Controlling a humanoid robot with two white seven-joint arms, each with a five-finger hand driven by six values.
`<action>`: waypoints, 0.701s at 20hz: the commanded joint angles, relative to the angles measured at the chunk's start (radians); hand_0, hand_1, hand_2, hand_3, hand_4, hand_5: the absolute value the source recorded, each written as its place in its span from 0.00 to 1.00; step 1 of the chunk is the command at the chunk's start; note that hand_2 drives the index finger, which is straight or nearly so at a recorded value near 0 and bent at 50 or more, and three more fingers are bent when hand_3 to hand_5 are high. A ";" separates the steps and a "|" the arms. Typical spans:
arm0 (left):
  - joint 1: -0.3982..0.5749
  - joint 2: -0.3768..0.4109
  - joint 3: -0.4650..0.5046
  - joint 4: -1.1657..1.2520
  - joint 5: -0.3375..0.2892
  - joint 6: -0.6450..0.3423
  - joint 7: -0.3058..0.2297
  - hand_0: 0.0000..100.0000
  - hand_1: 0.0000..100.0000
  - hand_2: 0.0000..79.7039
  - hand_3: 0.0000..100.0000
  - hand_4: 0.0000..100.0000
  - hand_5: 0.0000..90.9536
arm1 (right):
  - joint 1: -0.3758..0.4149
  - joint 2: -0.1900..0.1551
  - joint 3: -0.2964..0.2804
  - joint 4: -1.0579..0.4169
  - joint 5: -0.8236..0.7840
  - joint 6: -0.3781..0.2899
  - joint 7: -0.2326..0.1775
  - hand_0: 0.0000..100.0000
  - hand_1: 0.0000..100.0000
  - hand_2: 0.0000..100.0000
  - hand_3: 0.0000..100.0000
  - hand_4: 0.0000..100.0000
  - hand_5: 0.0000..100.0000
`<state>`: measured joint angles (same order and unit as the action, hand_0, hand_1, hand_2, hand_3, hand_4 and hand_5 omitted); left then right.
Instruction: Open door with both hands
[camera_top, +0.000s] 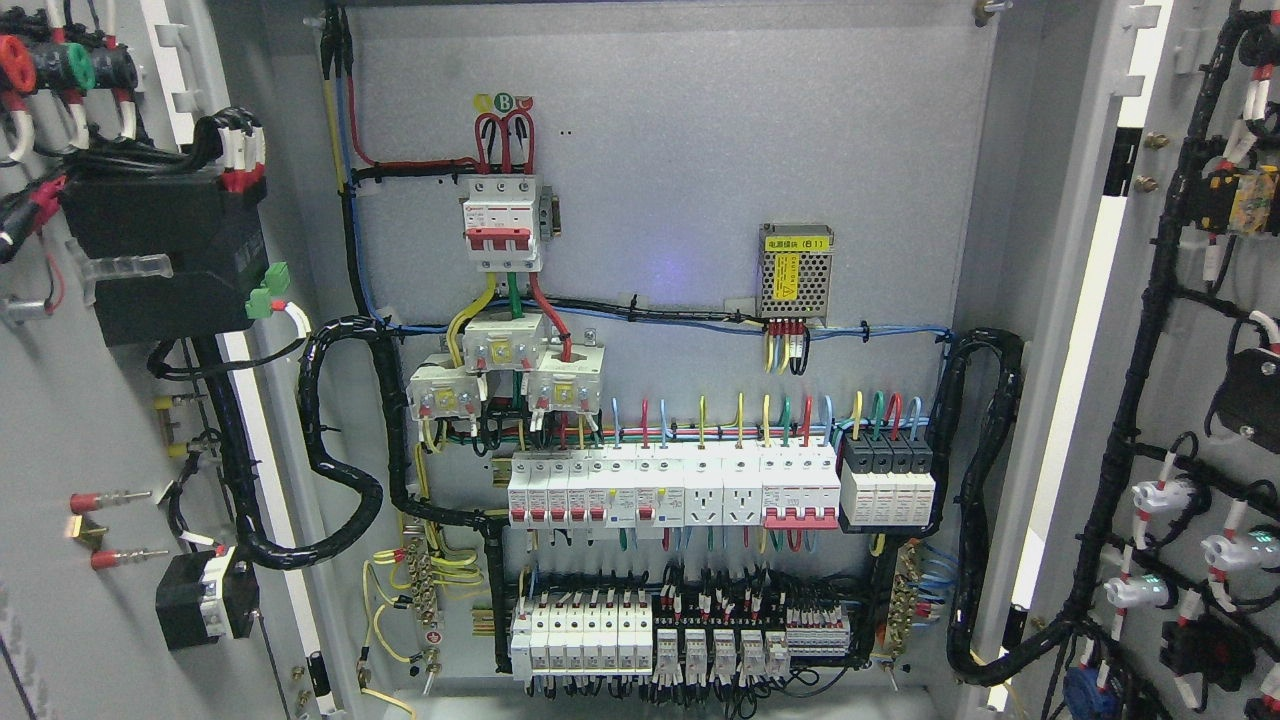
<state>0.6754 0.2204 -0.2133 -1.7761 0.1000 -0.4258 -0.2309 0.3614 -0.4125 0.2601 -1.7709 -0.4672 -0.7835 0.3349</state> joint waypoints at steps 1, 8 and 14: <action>-0.028 0.031 0.037 -0.189 0.013 -0.045 0.015 0.00 0.00 0.00 0.00 0.03 0.00 | 0.039 -0.026 -0.125 -0.097 0.001 -0.086 -0.001 0.11 0.00 0.00 0.00 0.00 0.00; -0.079 0.022 0.048 -0.212 0.013 -0.175 0.012 0.00 0.00 0.00 0.00 0.03 0.00 | 0.040 -0.031 -0.203 -0.157 0.001 -0.184 -0.002 0.11 0.00 0.00 0.00 0.00 0.00; -0.172 -0.007 0.048 -0.217 0.010 -0.177 0.012 0.00 0.00 0.00 0.00 0.03 0.00 | 0.042 -0.026 -0.249 -0.220 -0.001 -0.266 -0.004 0.11 0.00 0.00 0.00 0.00 0.00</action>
<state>0.5713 0.2291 -0.1802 -1.9250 0.1115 -0.5971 -0.2194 0.3990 -0.4335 0.1095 -1.8893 -0.4664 -0.7858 0.3334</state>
